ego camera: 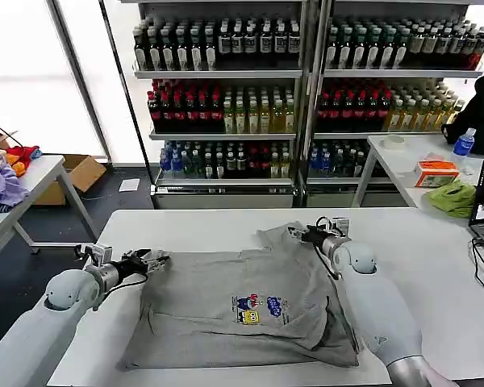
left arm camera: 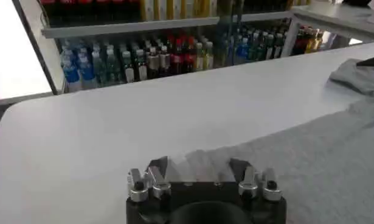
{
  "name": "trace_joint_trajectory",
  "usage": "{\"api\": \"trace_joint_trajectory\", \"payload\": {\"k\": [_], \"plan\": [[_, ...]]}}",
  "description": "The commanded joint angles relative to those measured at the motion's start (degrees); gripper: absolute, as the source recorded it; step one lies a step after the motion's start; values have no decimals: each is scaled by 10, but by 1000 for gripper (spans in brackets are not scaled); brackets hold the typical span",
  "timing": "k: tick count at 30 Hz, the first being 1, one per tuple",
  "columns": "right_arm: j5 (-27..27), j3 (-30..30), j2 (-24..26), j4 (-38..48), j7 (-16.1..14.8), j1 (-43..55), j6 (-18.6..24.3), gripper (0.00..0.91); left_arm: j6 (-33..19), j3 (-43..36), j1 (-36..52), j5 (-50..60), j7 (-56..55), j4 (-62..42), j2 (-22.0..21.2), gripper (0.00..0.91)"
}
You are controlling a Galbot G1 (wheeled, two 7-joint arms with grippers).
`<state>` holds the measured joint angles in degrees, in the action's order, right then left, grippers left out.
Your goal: Fold and organize the clothes.
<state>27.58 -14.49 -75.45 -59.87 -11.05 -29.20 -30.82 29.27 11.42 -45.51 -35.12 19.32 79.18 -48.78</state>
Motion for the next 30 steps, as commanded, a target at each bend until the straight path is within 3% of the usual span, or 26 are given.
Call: {"api": "trace_joint_trajectory", "payload": {"k": [1,11,17,23,30], "plan": [[8,4,-15,34,1,15,-2,0,5,7,-33,-8,10,12,-5,10],[46,6,-8,-37,10,-11,-9,0,-16,-2,-16,-31,0,8,-22,10],[123,-23,4,-122,32,-47,-15,0,-35,7,-5,-48,-4,17,-20,10],[168,-49,38,-223,48,-108,-22,0,-33,40,-29,-63,-7,79,-7,10],[204,-88,81,-362,61,-188,-23,0,-28,107,-122,-75,-19,199,13,10]]}}
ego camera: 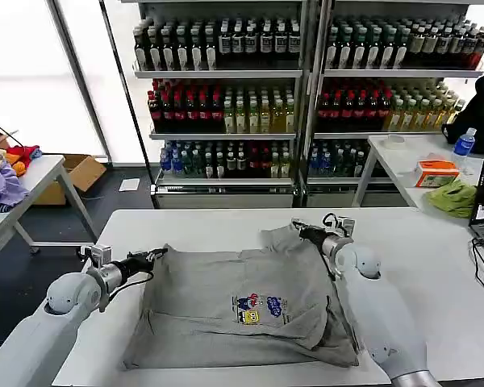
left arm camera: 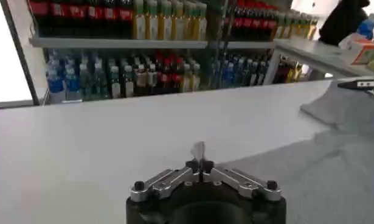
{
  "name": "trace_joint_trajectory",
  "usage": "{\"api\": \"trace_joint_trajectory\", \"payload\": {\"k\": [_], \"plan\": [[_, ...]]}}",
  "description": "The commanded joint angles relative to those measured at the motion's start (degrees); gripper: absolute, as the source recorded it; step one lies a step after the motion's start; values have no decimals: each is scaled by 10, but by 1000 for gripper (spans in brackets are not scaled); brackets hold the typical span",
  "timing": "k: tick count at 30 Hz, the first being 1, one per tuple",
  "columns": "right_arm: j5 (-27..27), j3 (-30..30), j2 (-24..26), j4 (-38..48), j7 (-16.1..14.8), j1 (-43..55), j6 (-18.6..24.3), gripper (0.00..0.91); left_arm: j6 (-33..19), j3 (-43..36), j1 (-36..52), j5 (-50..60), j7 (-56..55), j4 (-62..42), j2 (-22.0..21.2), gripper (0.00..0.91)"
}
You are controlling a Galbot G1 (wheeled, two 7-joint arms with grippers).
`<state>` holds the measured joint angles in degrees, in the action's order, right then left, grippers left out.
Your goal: Fold and organize the clothes.
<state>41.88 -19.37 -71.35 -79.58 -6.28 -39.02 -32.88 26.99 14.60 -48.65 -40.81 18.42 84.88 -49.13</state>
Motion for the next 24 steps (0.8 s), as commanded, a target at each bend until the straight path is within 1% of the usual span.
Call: {"api": "trace_joint_trajectory", "payload": {"k": [1,5,6,9,11,13,18,21,24], "plan": [[64,-48,46,-182,14,-104,-2,0,-6,87,-108,-19,-10,160,20,10],[96,-88,75,-251,18,-178,-2,0,-4,121,-172,-17,-21,216,26,10],[104,-104,87,-270,21,-219,-2,0,-4,127,-185,-15,-26,232,26,10],[113,-148,102,-317,22,-287,-2,0,-2,153,-231,-3,-28,257,24,10],[115,-166,109,-338,20,-317,-2,0,3,168,-273,7,-32,281,19,10],[122,-190,116,-365,22,-368,-2,0,8,186,-311,15,-33,294,16,10],[126,-220,98,-408,26,-467,-2,0,19,233,-401,76,-29,331,3,10],[112,-219,81,-424,27,-498,-2,0,25,262,-437,102,-29,350,-7,10],[84,-212,72,-433,31,-524,-2,0,29,291,-478,125,-28,365,-14,10]]}}
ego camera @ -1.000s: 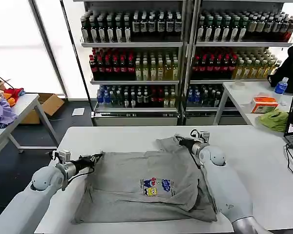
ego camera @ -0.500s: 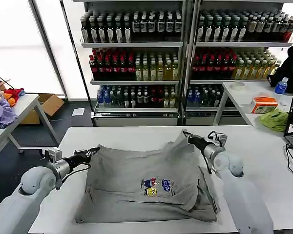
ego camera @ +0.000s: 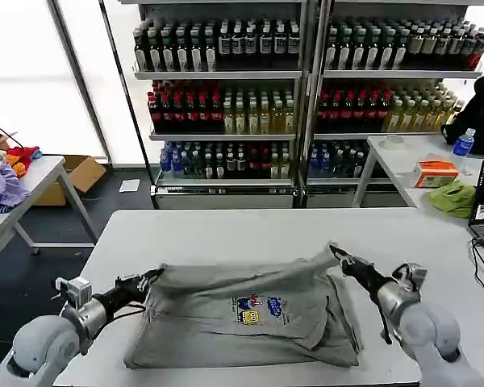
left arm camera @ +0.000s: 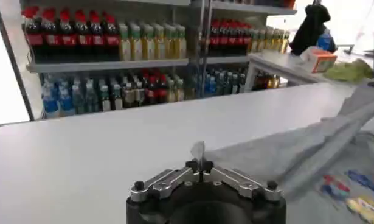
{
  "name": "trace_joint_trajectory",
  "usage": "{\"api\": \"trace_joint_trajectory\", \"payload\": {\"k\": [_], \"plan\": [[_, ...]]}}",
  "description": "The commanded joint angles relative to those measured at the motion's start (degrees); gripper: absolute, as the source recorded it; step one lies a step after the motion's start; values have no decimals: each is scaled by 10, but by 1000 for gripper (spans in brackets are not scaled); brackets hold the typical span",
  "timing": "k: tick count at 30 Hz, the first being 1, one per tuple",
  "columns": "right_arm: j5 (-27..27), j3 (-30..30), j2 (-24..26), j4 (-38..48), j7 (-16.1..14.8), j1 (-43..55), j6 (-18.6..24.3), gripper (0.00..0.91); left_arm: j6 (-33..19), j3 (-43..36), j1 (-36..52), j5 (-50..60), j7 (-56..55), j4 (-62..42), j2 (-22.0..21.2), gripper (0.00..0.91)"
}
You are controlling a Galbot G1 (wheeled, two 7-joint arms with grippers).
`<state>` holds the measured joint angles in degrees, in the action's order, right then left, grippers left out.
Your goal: Fold and organize the clothes.
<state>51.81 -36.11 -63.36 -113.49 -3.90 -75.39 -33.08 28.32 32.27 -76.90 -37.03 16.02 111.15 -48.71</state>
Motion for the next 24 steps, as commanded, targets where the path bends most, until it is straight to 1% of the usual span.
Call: {"api": "trace_joint_trajectory", "payload": {"k": [1,4,5,6,7,8,11,13,16,17,19,20,21,22,23,24], "plan": [[-15,-44,-10,-95,13,-166,0,0,14,120,-209,94,-1,103,-20,10],[-27,-39,-12,-91,13,-178,0,0,18,128,-230,117,0,101,-25,10],[-27,-37,-14,-89,17,-178,0,0,18,128,-231,121,1,97,-26,151],[-32,-36,-15,-86,16,-178,0,0,18,124,-230,128,0,90,-30,151],[-33,-35,-16,-85,16,-179,0,514,19,122,-229,129,0,89,-31,907],[-34,-35,-17,-85,20,-179,0,907,20,118,-229,133,-1,89,-34,907],[-34,-42,-17,-89,20,-183,0,907,28,114,-234,138,-6,109,-45,907],[-33,-54,-15,-94,12,-184,9,907,31,119,-235,146,-14,121,-50,907],[-56,-76,-4,-97,-18,-180,38,907,35,128,-228,149,-34,131,-55,907],[-67,-77,-2,-95,-25,-175,68,907,35,131,-225,147,-43,134,-58,907],[-148,-79,2,-83,-64,-166,151,907,33,138,-221,131,-76,149,-76,907],[-176,-79,2,-78,-72,-166,171,907,26,138,-223,128,-88,152,-82,907],[-214,-80,1,-68,-88,-167,238,907,15,137,-230,124,-106,166,-102,907],[-238,-81,0,-62,-94,-168,275,907,7,134,-237,125,-111,170,-107,907],[-244,-83,-2,-56,-104,-170,295,907,-9,129,-246,127,-120,178,-124,907],[-251,-81,-5,-44,-111,-171,354,907,-31,106,-266,131,-142,186,-142,907]]}}
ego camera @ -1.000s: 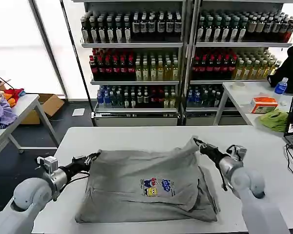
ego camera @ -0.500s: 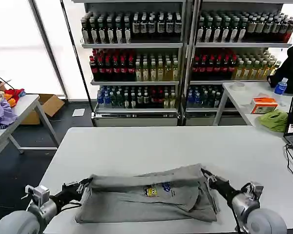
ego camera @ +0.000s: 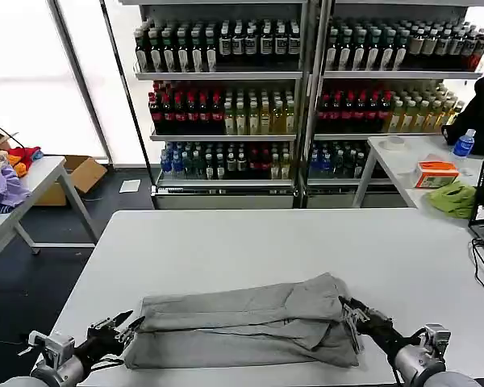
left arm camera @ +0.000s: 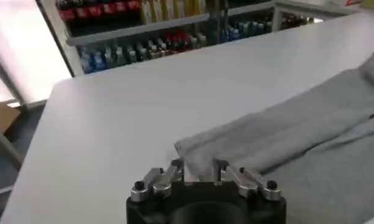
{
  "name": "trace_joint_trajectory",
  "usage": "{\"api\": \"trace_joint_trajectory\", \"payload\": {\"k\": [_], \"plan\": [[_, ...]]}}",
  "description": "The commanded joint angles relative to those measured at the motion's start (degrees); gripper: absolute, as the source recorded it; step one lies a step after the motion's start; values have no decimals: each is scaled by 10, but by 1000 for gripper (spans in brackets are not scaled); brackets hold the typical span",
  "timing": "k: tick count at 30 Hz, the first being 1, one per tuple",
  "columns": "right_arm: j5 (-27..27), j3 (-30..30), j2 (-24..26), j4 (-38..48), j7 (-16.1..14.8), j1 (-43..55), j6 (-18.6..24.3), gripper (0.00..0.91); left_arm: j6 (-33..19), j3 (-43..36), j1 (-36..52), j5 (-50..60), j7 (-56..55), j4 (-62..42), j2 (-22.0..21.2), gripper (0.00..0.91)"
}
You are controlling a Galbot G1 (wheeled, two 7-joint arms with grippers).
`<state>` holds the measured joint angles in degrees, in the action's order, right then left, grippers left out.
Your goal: Fold and organize the clothes.
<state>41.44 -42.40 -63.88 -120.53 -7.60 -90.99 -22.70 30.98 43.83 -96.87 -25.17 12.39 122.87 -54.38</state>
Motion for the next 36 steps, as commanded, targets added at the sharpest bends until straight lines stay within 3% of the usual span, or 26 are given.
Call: {"api": "trace_joint_trajectory", "payload": {"k": [1,6,16,21,25,27,28,29,36], "plan": [[-148,-16,-4,38,-81,-13,282,907,-64,-23,-72,15,-119,72,-103,907],[-139,-7,-12,59,-67,-17,296,907,-68,-88,-72,30,-175,69,-169,907],[-127,2,-11,62,-64,-16,289,907,-69,-127,31,52,-225,-14,-219,907],[-115,3,-10,61,-64,-15,286,907,-71,-128,36,50,-231,-33,-227,443],[-113,5,-11,60,-65,-13,282,907,-71,-135,32,58,-228,-44,-237,322],[-113,6,-11,57,-64,-12,281,907,-70,-144,28,66,-227,-43,-246,111],[-113,6,-11,56,-64,-11,281,907,-70,-147,26,71,-224,-42,-248,111],[-113,6,-11,55,-64,-11,279,907,-73,-150,26,74,-224,-45,-251,10],[-108,4,-12,54,-64,-14,276,907,-89,-148,25,82,-212,-50,-259,10]]}}
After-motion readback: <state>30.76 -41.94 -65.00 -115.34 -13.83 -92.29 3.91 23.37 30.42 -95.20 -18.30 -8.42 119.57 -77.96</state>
